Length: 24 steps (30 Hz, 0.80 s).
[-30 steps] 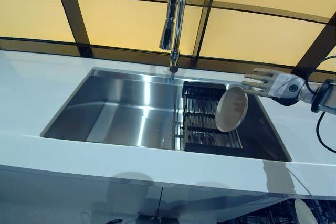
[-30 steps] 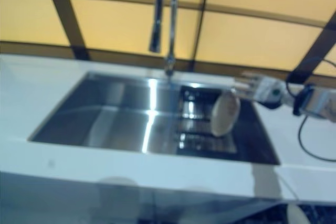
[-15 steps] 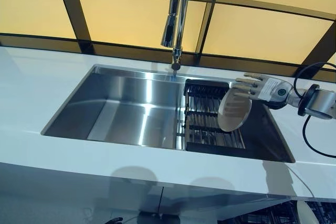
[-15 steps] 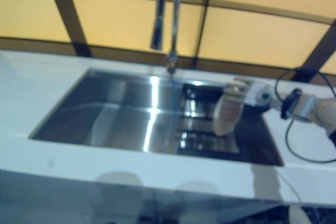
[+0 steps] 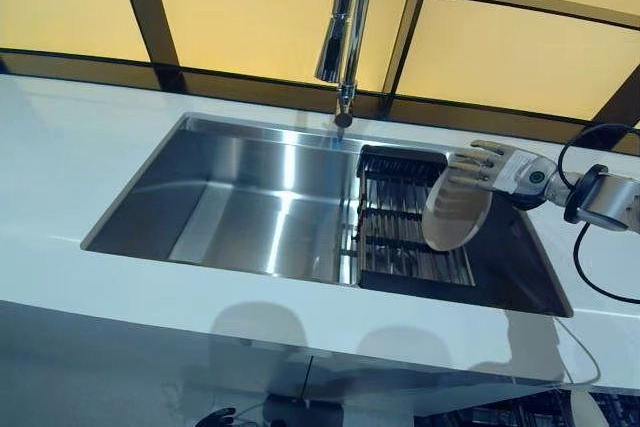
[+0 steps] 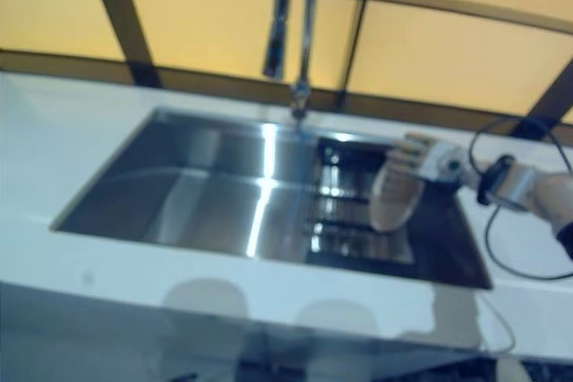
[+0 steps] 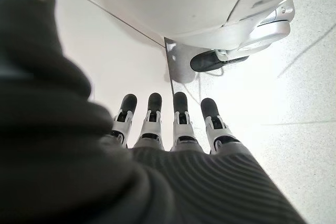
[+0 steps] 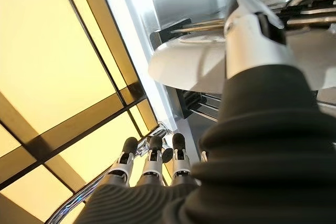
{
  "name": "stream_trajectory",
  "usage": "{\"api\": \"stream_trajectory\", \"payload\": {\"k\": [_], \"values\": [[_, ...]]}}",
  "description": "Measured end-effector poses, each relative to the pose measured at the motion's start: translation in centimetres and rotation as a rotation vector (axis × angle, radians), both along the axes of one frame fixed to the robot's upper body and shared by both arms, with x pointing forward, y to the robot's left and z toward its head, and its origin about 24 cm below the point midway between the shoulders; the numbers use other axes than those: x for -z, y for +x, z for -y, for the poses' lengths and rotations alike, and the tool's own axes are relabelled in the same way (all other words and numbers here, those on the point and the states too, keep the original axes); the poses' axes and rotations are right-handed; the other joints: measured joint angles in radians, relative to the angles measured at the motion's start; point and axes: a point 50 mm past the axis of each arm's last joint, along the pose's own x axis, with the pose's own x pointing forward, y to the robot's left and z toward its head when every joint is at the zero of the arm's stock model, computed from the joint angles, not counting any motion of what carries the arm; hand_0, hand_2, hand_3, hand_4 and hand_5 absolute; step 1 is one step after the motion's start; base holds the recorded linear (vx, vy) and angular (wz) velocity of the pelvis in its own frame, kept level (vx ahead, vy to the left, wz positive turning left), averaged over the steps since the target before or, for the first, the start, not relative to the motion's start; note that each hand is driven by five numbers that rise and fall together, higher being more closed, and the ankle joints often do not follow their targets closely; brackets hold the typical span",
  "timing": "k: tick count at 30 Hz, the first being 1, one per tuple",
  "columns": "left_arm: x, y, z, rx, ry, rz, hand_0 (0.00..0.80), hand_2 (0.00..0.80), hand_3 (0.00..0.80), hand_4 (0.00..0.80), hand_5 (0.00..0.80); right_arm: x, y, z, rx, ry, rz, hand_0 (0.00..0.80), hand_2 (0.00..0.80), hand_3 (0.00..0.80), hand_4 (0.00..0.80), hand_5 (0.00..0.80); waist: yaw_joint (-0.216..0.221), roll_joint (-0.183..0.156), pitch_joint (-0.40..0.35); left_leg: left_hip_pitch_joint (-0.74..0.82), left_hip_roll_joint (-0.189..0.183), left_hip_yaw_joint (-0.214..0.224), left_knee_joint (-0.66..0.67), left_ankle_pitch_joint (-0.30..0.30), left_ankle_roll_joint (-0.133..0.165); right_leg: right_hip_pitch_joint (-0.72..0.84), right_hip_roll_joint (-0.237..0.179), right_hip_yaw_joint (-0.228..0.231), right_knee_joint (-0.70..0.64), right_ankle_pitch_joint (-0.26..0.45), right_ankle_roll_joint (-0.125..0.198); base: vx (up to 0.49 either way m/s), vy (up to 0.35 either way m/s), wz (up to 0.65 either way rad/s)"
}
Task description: Take plates into dishwasher
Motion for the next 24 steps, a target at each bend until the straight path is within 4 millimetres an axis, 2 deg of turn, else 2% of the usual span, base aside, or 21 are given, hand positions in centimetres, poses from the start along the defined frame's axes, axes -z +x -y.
{"api": "stream_trajectory", "payload": {"k": [12,24], "values": [[-0.3,0.5,-0.6,-0.002,0.013,0.014,0.000,0.000,0.000,0.000,0.000,1.0,-0.1,0.0,0.035,0.024,-0.044,0.000,0.000,0.000,0.000,0.000,0.000,-0.008,0.018,-0.018,-0.002,-0.023,0.001,0.005,-0.003,-0.014,-0.001,-0.001,0.003,-0.002,-0.002,0.003,-0.006,0.06],[-0.4,0.9,-0.8,-0.001,0.022,0.026,0.000,0.000,0.000,0.000,0.000,1.8,-0.3,0.8,0.083,0.020,-0.059,0.000,0.000,0.000,0.000,0.000,0.000,-0.013,0.040,-0.021,-0.002,-0.024,0.000,0.007,-0.004,-0.017,-0.001,-0.001,0.003,-0.003,-0.001,0.000,-0.001,0.00]]}}
